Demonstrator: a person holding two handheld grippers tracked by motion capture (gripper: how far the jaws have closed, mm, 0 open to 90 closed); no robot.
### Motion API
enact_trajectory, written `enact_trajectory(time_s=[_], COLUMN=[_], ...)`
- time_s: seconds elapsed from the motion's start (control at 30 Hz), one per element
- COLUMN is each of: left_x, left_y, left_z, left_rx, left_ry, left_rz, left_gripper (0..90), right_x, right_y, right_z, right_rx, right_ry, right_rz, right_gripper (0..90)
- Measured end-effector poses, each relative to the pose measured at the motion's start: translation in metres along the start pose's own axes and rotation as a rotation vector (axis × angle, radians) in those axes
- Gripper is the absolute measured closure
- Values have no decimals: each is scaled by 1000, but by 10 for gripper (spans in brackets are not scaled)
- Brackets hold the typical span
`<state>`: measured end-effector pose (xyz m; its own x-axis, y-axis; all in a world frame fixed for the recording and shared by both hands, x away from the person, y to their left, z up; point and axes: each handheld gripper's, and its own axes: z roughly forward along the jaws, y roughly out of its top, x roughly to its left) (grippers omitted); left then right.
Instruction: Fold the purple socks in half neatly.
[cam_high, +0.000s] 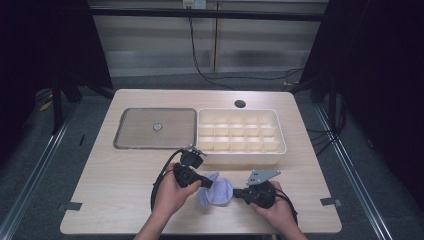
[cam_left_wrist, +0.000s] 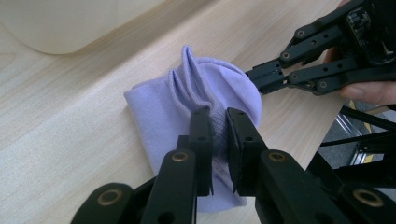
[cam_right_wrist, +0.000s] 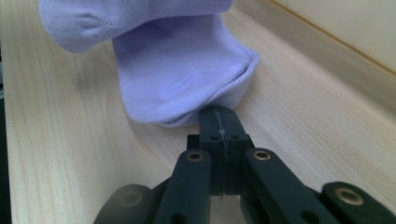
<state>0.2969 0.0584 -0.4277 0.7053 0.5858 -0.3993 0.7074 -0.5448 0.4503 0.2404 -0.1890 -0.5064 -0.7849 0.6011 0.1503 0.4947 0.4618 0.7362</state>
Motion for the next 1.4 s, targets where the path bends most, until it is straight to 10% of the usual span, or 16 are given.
enact_trajectory(time_s=[1.4], left_x=[-15], left_y=[13], left_z=[24], left_rx=[28], left_ry=[12], left_rz=[24], left_gripper=[811], right_x=[3], right_y=[1], right_z=[1], right_rx=[1], right_ry=[-10], right_rz=[-23], right_gripper=[900])
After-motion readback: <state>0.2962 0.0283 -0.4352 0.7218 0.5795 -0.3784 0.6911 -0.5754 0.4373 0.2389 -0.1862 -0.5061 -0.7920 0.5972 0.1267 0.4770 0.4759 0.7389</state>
